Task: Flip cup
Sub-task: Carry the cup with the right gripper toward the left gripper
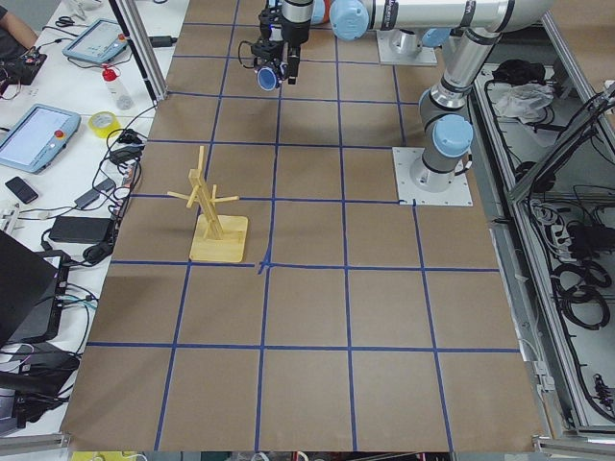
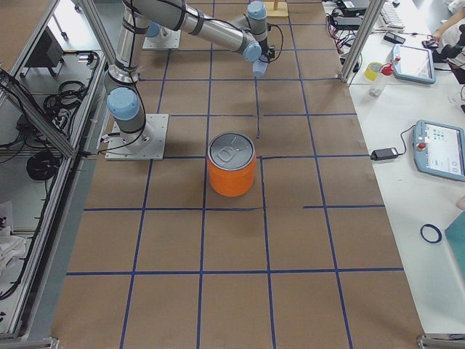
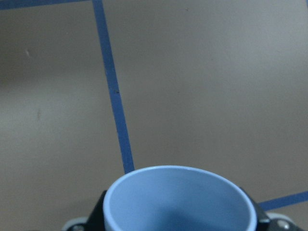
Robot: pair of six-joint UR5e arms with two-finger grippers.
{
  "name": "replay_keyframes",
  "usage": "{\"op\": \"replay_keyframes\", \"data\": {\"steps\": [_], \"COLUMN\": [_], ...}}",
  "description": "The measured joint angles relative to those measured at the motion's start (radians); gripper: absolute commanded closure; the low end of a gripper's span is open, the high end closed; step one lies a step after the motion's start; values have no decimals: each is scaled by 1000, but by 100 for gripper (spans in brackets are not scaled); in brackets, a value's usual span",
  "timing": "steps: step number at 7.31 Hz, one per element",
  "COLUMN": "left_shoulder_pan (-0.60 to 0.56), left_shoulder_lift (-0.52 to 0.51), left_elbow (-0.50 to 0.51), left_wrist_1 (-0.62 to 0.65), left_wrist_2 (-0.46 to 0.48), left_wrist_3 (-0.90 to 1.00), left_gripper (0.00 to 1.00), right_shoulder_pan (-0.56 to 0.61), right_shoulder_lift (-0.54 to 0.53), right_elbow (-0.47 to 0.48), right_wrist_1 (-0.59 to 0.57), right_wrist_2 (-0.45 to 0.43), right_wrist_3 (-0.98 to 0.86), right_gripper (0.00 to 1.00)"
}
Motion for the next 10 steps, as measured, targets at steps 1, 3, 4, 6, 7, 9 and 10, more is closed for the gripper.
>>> {"op": "replay_keyframes", "data": {"steps": [1,3,4,6,7,9,10], "left_shoulder_pan": [4,5,5,5,5,5,5], "left_shoulder_lift": [-1,-1,-1,4,7,7,7], "left_elbow": [-1,-2,-3,-11,-16,-19,-18], "left_wrist_1": [0,-6,-10,-19,-21,-18,-19], "left_wrist_2": [0,3,4,-2,-2,6,8], "left_wrist_3": [-6,-13,-14,-17,-18,-16,-15], "left_gripper": [0,0,0,0,0,0,0], "right_shoulder_pan": [18,45,53,59,59,59,59], "right_shoulder_lift": [11,29,41,58,64,69,69], "right_elbow": [-1,-3,-3,-2,0,4,6], "right_wrist_1": [-1,-11,-27,-55,-60,-64,-64], "right_wrist_2": [1,9,13,15,15,15,15], "right_wrist_3": [-47,-99,-110,-121,-131,-167,-172], "right_gripper": [94,88,82,69,54,16,15]}}
